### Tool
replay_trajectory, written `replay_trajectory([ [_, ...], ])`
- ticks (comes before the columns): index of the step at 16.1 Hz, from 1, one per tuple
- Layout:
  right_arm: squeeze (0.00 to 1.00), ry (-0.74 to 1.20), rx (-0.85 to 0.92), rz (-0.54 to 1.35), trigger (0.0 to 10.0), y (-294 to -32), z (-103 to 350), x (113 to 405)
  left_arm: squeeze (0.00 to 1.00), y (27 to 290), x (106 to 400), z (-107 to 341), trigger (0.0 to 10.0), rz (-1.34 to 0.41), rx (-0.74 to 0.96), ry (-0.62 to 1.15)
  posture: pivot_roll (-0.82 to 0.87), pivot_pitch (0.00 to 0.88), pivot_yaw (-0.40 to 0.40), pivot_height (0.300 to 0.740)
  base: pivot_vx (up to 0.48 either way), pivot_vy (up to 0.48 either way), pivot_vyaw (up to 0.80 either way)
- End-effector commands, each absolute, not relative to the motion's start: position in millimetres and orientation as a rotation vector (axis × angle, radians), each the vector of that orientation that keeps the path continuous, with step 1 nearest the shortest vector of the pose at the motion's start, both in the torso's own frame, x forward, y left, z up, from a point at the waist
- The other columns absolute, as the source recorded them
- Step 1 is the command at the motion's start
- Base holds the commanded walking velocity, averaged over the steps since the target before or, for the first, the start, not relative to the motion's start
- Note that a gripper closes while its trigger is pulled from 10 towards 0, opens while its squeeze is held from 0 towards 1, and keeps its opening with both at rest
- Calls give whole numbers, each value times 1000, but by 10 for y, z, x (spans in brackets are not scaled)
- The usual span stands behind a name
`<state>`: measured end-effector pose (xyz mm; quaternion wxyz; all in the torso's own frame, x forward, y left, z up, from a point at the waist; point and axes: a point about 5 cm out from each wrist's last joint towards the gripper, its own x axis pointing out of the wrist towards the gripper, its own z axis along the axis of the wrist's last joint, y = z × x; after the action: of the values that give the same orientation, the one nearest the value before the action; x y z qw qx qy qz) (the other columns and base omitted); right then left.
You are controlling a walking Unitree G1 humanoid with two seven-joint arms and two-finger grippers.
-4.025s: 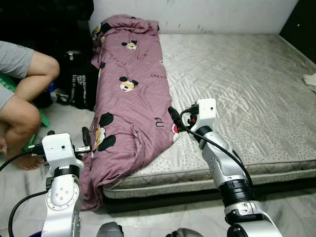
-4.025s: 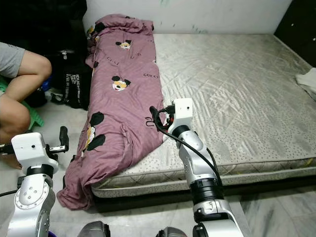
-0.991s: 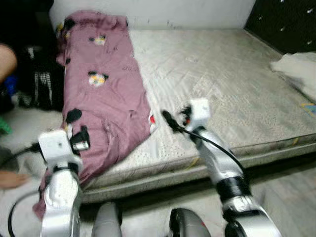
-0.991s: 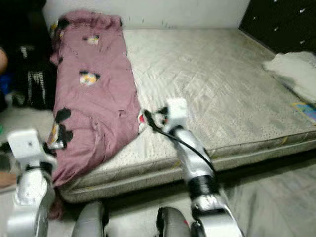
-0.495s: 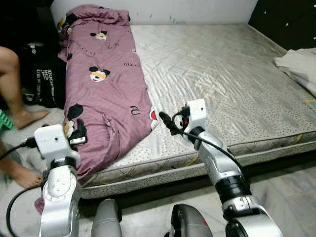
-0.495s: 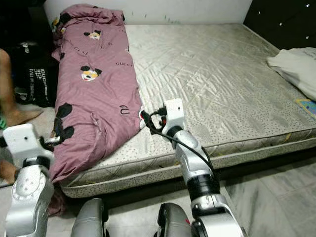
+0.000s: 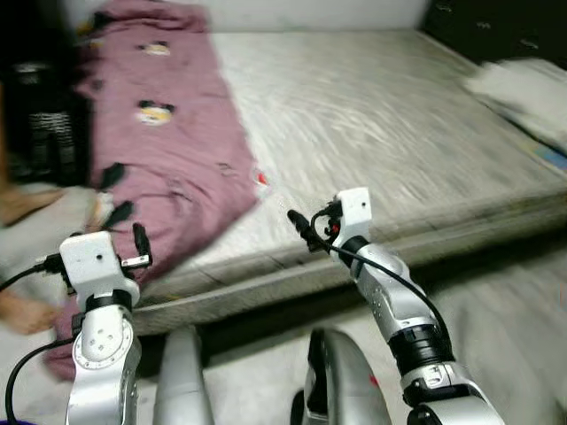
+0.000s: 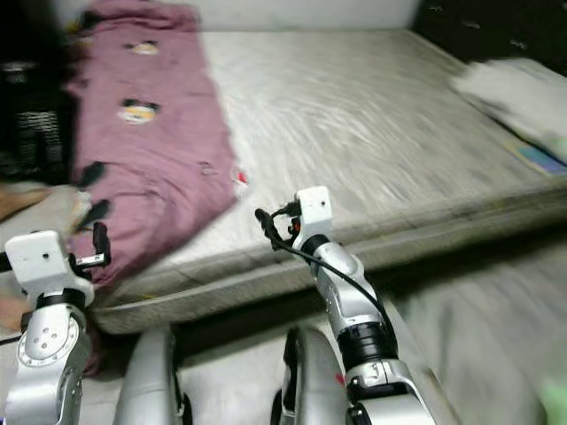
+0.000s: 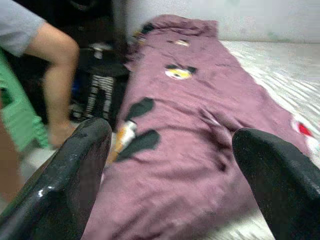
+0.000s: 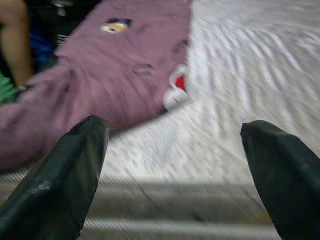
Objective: Clean up the room
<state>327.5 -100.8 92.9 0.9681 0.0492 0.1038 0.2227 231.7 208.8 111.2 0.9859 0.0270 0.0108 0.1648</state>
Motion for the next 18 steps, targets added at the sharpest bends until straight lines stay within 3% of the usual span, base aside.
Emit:
replay_trajectory([
  [1,0,207,89,443,10000,-1040,960,3292,0,2065,2326,1150,10000,329,43,11,-32,77,-82,539,0,0,0],
  [6,0,202,84,459,10000,-1004,980,3293,0,2065,2366,1157,10000,331,26,14,-32,78,-75,539,0,0,0],
  [12,0,205,83,455,10000,-992,984,3313,0,2026,2412,1179,10000,298,14,3,-34,72,-73,539,0,0,291],
  [15,0,203,71,465,10000,-980,983,3308,0,2024,2412,1181,10000,292,10,1,-33,71,-73,539,0,0,725],
  [18,0,210,77,454,10000,-991,976,3318,0,2021,2417,1181,10000,285,10,1,-34,70,-73,539,170,0,0],
])
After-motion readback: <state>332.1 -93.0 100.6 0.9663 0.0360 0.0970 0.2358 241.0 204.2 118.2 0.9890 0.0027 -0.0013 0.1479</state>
